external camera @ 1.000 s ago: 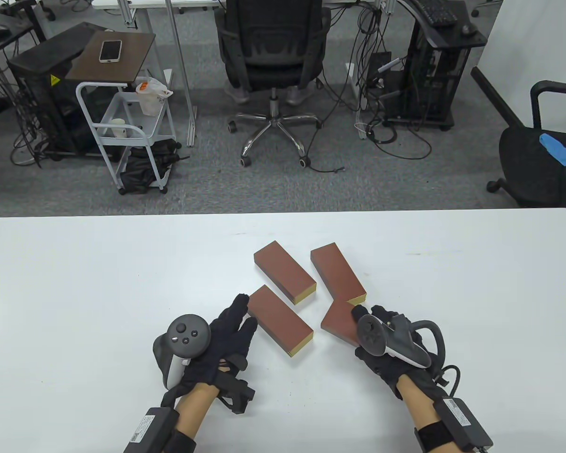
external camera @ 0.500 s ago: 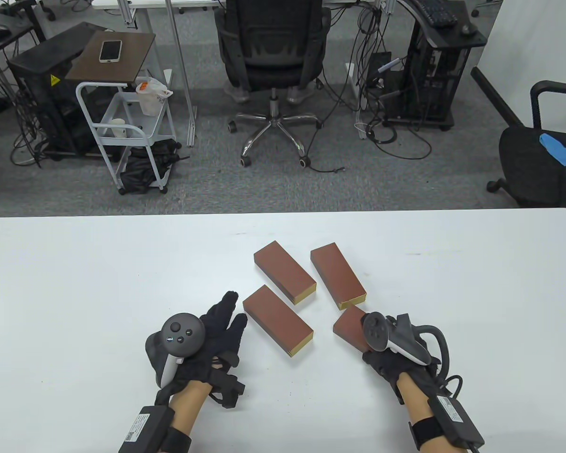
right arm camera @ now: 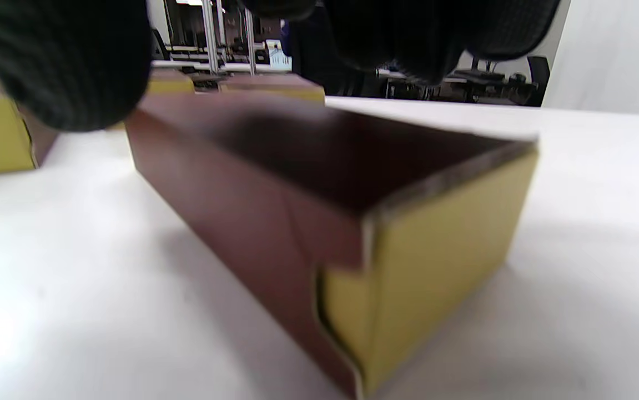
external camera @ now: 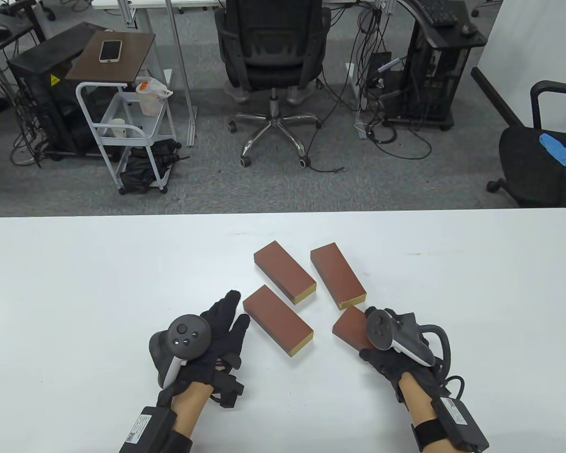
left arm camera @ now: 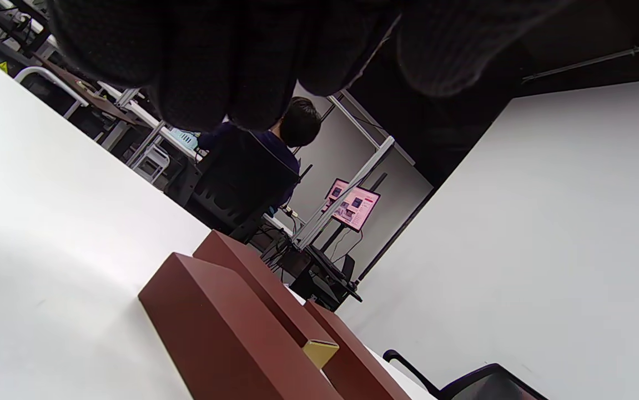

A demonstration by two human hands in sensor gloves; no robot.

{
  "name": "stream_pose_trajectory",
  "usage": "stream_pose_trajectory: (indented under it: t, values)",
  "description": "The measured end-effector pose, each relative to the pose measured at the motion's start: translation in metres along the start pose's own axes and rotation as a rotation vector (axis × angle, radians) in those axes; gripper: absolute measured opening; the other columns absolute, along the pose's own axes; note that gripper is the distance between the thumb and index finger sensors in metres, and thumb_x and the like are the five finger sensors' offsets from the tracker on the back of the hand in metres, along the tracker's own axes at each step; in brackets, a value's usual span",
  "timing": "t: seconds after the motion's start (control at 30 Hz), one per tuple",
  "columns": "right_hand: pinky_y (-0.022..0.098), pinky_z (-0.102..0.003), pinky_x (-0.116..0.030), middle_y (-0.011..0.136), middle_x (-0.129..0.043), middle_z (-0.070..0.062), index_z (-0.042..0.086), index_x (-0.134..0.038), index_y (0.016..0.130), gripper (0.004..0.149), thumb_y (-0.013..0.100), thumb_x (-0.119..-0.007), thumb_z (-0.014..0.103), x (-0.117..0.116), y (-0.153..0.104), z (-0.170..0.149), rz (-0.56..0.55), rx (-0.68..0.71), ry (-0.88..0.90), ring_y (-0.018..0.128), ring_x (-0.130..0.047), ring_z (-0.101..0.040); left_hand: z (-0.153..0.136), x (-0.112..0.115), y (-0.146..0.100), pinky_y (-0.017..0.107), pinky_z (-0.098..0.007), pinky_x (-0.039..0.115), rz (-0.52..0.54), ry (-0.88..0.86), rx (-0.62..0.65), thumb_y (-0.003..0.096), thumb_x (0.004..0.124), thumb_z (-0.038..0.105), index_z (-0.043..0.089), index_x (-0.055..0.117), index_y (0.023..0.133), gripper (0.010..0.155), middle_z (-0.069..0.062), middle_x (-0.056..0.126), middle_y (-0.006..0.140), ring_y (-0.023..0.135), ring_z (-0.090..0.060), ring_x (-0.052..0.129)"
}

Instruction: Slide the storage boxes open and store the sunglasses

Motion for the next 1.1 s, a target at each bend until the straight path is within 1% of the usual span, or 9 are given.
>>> stream_pose_trajectory:
  t: [0.07,0.37,0.47,0.57,0.67,0.77,0.87,0.97,1.1]
  values:
    - [0.066,-0.055,-0.062,0.102,-0.056,-0.013,0.031,-0.052,0.094,0.077,0.028,-0.083,0.057,0.010,0.000,0.005,-0.016,0.004,-0.002,0.089,-0.066,-0.041,0.005,-0.001,0.001,0.064,-0.061,0.068,0.005,0.017,0.012,0.0464,0.073,0.053,0.027,0.067,0.105,0.065,-0.009,0.078,0.104,0.091,-0.039,0.081]
    - [0.067,-0.054,-0.060,0.103,-0.055,-0.013,0.032,-0.053,0.094,0.074,0.030,-0.081,0.056,0.054,0.004,0.046,-0.101,0.041,-0.052,0.091,-0.063,-0.041,0.035,-0.016,0.004,0.070,-0.064,0.057,0.034,0.106,0.054,0.0458,0.072,0.056,0.028,0.066,0.107,0.068,-0.009,0.071,0.110,0.101,-0.040,0.069]
    - [0.067,-0.053,-0.060,0.103,-0.055,-0.012,0.031,-0.054,0.093,0.069,0.033,-0.081,0.051,0.063,0.002,0.058,-0.134,0.045,-0.079,0.091,-0.063,-0.039,0.043,-0.018,0.007,0.072,-0.067,0.051,0.036,0.106,0.052,0.0453,0.071,0.058,0.029,0.066,0.107,0.069,-0.009,0.067,0.112,0.104,-0.041,0.062]
    - [0.068,-0.052,-0.060,0.104,-0.055,-0.011,0.031,-0.054,0.094,0.070,0.033,-0.080,0.053,0.066,-0.001,0.066,-0.144,0.051,-0.076,0.093,-0.062,-0.039,0.049,-0.015,0.009,0.074,-0.066,0.047,0.022,0.133,0.045,0.0443,0.069,0.061,0.028,0.064,0.108,0.072,-0.008,0.063,0.115,0.107,-0.041,0.056]
    - [0.069,-0.052,-0.058,0.105,-0.052,-0.010,0.029,-0.053,0.094,0.072,0.032,-0.080,0.053,0.070,-0.003,0.073,-0.157,0.062,-0.032,0.094,-0.059,-0.038,0.054,-0.009,0.010,0.077,-0.062,0.042,-0.017,0.189,0.046,0.0435,0.067,0.063,0.029,0.060,0.109,0.074,-0.004,0.058,0.117,0.111,-0.036,0.046]
    - [0.069,-0.051,-0.056,0.105,-0.051,-0.010,0.028,-0.052,0.094,0.072,0.032,-0.077,0.054,0.073,-0.006,0.079,-0.167,0.077,-0.005,0.095,-0.056,-0.038,0.058,-0.006,0.010,0.077,-0.060,0.039,0.005,0.254,0.019,0.0431,0.061,0.064,0.030,0.062,0.108,0.073,-0.001,0.058,0.117,0.112,-0.032,0.041]
    - [0.070,-0.051,-0.054,0.106,-0.049,-0.009,0.027,-0.052,0.094,0.071,0.033,-0.076,0.055,0.076,-0.008,0.083,-0.177,0.086,0.012,0.096,-0.053,-0.037,0.061,-0.005,0.010,0.077,-0.059,0.037,0.009,0.269,0.014,0.0424,0.059,0.065,0.032,0.061,0.108,0.073,0.001,0.053,0.118,0.113,-0.030,0.036]
    - [0.070,-0.051,-0.054,0.105,-0.049,-0.009,0.027,-0.052,0.094,0.071,0.033,-0.075,0.055,0.078,-0.009,0.085,-0.179,0.094,0.020,0.096,-0.053,-0.037,0.061,-0.005,0.009,0.078,-0.058,0.033,0.004,0.260,0.004,0.0418,0.058,0.065,0.034,0.053,0.109,0.075,0.003,0.045,0.119,0.113,-0.028,0.030]
    - [0.070,-0.051,-0.054,0.106,-0.049,-0.009,0.027,-0.052,0.094,0.071,0.033,-0.076,0.055,0.081,-0.011,0.084,-0.186,0.091,0.020,0.096,-0.054,-0.037,0.064,-0.005,0.008,0.078,-0.057,0.033,-0.003,0.267,0.015,0.0416,0.058,0.066,0.035,0.051,0.110,0.075,0.002,0.044,0.120,0.113,-0.027,0.029]
Point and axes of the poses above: the tracker on the back of each hand, its own z axis roughly to the thumb side, its own y axis roughly from the wrist to the fingertips, x = y × z, the point moved 2 cm from there along y, roughly from the wrist to the fingertips
